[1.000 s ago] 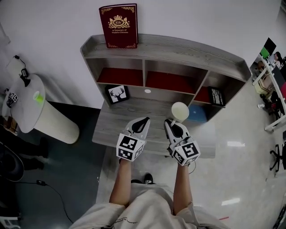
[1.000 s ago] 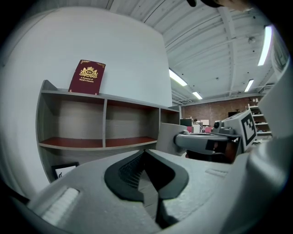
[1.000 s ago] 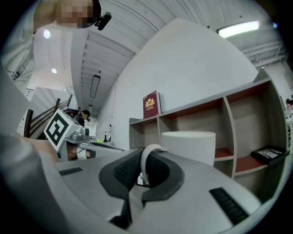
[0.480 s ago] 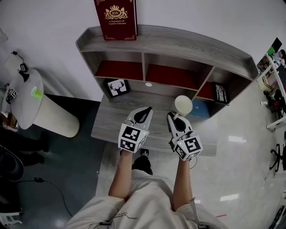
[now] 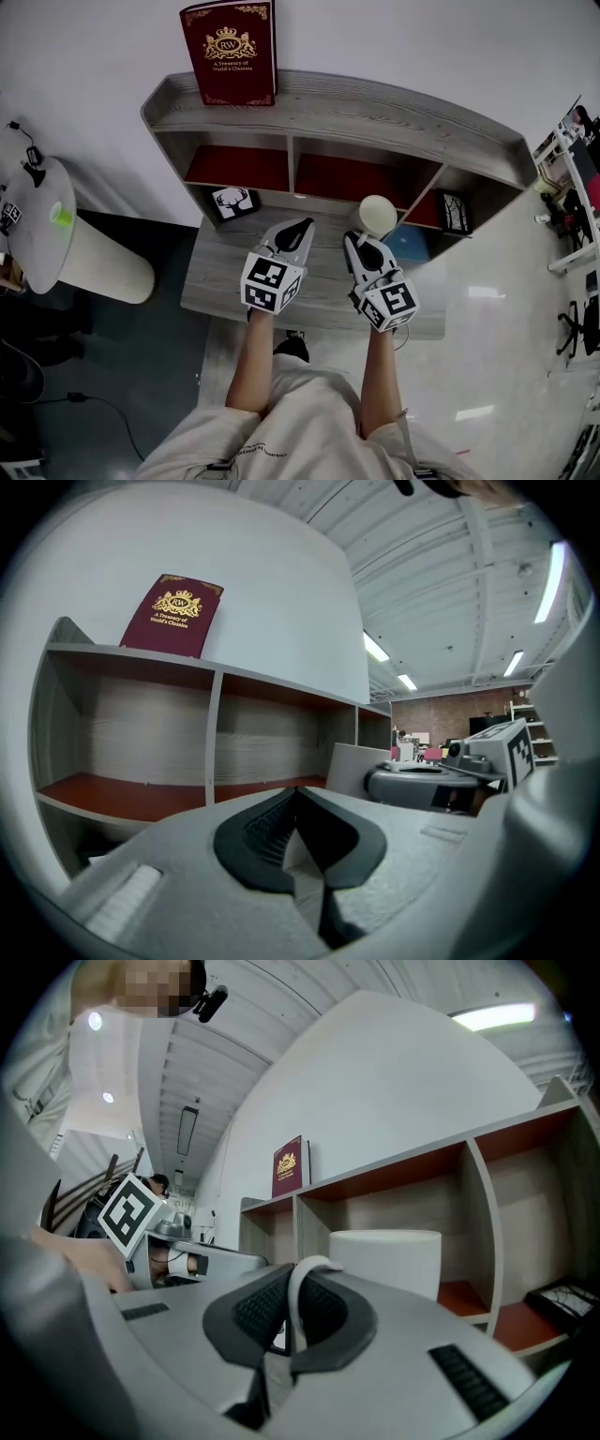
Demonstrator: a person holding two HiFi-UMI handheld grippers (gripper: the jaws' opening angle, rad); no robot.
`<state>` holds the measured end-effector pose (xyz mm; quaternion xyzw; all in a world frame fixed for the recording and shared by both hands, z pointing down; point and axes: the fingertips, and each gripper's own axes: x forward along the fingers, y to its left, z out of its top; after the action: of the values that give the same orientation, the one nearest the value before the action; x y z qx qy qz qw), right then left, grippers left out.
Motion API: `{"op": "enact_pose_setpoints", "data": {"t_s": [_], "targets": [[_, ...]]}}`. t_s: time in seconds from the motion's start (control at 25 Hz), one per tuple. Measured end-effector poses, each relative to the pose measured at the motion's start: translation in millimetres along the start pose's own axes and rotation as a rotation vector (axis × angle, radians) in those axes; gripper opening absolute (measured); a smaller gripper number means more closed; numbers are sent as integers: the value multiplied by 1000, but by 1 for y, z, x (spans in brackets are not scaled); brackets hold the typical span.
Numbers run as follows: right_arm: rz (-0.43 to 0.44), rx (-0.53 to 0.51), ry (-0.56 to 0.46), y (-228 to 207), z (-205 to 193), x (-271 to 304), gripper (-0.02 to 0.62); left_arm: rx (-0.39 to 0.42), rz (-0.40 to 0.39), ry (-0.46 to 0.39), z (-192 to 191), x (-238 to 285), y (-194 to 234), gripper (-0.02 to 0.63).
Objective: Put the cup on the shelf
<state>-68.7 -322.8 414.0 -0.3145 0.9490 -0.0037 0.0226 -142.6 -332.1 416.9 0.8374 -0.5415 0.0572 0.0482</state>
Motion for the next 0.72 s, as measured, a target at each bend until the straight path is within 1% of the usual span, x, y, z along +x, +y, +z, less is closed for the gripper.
{"op": "enact_pose_setpoints", "data": {"t_s": [0.16, 0.28, 0.36, 0.56, 0.72], "targets": [[-7, -2, 21, -13, 1, 21, 17, 2, -14, 38, -2, 16, 14, 11], [-28, 5, 34, -25, 3, 38, 17, -38, 7, -10, 10, 23, 36, 11], [-47, 6, 36, -31, 2, 48, 17, -57, 5, -40, 16, 27, 49, 11], [-53, -18, 43, -40, -1, 67, 17, -40, -35, -51, 13, 42, 62, 11], [-46, -5, 52, -44, -5, 83, 17, -50, -69, -66, 13, 50, 65, 11]]}}
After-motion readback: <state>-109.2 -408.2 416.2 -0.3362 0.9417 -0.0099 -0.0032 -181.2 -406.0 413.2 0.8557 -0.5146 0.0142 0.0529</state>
